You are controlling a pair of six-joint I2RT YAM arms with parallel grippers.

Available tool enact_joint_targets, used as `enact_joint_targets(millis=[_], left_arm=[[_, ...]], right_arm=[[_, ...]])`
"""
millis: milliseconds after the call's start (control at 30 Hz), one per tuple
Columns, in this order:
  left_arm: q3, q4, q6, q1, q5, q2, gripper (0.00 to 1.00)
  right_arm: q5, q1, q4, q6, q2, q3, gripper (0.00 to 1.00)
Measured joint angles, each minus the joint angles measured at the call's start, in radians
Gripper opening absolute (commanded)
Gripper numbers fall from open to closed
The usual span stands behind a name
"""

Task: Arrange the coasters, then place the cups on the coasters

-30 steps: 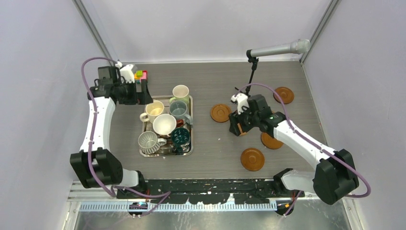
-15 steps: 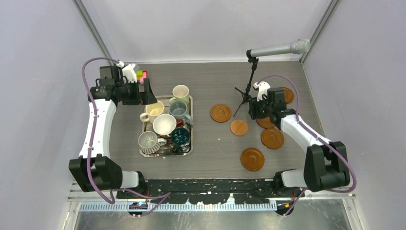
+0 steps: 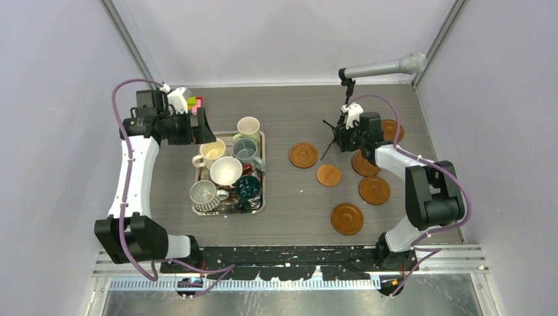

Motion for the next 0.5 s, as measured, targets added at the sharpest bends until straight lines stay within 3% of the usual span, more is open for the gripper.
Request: enact_joint_targets(millis=[500], left_arm=[[0.036, 0.002, 0.0, 0.0, -0.018, 0.024, 0.99]], right_arm=[[0.005, 0.0, 0.102, 0.005, 0.22, 0.126, 0.39]])
